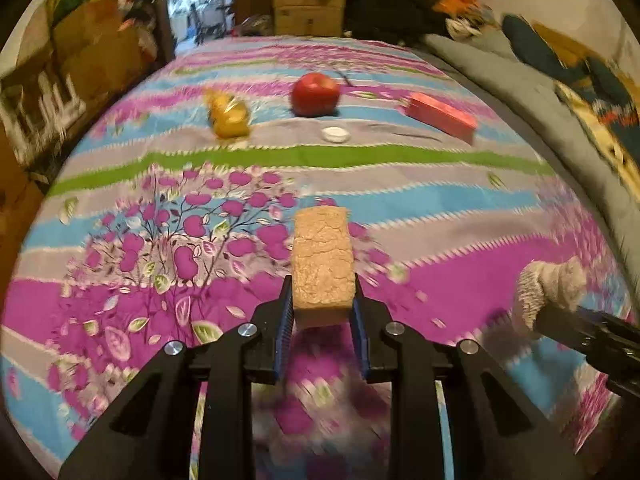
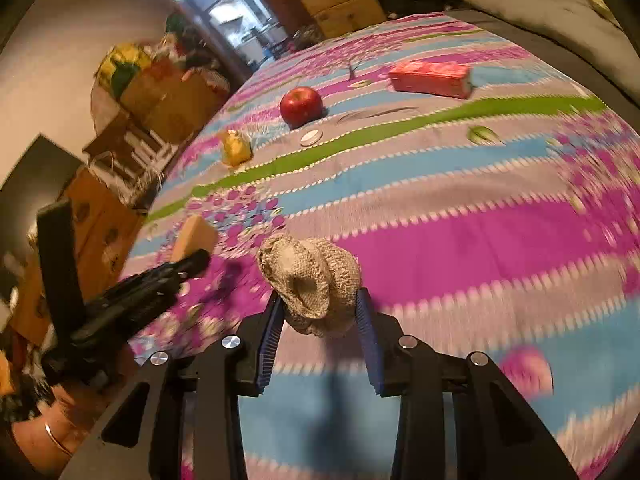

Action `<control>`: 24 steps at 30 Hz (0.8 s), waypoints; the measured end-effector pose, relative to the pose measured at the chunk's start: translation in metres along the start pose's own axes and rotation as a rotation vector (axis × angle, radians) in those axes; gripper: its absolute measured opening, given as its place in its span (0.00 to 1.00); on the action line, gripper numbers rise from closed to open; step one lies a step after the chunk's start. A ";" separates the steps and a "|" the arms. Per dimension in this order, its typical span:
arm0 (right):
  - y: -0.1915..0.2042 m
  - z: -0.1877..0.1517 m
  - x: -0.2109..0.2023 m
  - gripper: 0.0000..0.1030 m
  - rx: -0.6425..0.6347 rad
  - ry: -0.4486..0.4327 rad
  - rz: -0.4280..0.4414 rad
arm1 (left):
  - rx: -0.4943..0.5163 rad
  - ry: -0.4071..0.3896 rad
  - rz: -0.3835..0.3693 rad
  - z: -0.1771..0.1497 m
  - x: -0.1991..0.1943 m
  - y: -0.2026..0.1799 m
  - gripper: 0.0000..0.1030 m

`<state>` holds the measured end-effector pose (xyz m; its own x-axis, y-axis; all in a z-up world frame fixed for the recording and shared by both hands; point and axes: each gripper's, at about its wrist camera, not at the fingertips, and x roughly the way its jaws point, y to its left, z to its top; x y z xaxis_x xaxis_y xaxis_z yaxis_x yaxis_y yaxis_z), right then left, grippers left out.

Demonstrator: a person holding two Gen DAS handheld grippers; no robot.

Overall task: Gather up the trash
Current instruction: 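Carry the beige block and knit cloth to the green bin and release both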

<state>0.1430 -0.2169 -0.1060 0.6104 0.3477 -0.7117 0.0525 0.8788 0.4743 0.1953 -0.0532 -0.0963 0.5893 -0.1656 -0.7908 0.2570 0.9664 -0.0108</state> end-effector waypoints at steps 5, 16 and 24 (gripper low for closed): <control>0.009 -0.019 -0.059 0.37 0.013 -0.082 -0.023 | 0.077 -0.076 0.011 0.001 -0.042 -0.044 0.24; 0.005 -0.004 -0.222 0.37 -0.013 -0.407 -0.220 | 0.125 -0.279 -0.053 0.051 -0.122 -0.124 0.24; -0.020 -0.017 -0.334 0.38 0.053 -0.570 -0.356 | 0.282 -0.387 -0.221 0.059 -0.174 -0.223 0.24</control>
<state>-0.0754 -0.3451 0.1129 0.8697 -0.2005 -0.4511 0.3577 0.8857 0.2960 0.0808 -0.2516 0.0798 0.7238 -0.4717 -0.5035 0.5719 0.8184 0.0555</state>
